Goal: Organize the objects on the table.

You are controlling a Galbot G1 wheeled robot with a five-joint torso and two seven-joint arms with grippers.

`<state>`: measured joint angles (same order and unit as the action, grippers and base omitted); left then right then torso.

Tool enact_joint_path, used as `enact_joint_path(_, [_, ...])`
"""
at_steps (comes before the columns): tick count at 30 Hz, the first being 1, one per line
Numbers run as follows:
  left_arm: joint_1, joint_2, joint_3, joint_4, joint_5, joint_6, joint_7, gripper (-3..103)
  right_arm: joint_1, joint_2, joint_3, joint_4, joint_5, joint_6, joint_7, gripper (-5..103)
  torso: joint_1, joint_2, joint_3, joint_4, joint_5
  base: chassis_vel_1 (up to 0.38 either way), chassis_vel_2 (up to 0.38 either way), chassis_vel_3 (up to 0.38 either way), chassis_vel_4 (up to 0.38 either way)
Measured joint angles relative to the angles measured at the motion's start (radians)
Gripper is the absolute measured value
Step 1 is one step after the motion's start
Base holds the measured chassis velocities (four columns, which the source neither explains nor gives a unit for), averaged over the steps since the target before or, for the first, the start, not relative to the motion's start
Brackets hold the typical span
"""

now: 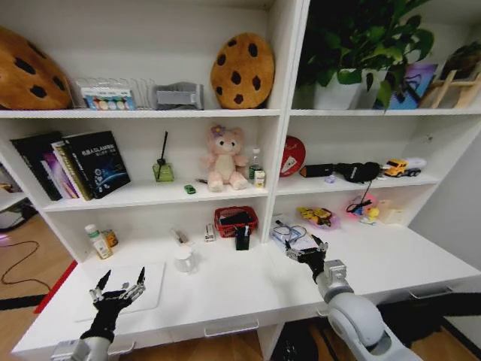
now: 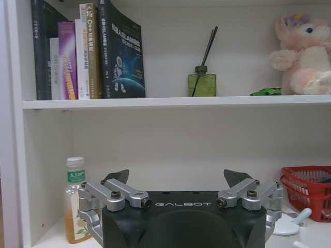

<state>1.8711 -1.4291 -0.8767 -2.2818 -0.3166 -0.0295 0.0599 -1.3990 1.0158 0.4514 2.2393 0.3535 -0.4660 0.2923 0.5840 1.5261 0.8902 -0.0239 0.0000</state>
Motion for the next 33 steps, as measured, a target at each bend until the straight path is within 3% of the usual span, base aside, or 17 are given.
enact_joint_path(17, [0.0,0.0,0.0,0.0,0.0,0.0,0.0,100,-0.001,0.005,0.0,-0.014,0.002,0.037,-0.025,100,0.0,0.0,0.0,0.0,0.0,0.227,0.228,-0.236,-0.22])
enact_joint_path(33, [0.0,0.0,0.0,0.0,0.0,0.0,0.0,100,-0.004,0.006,0.008,-0.022,0.004,0.06,-0.021,100,0.0,0.0,0.0,0.0003,0.0,0.028,0.024,0.026,0.016])
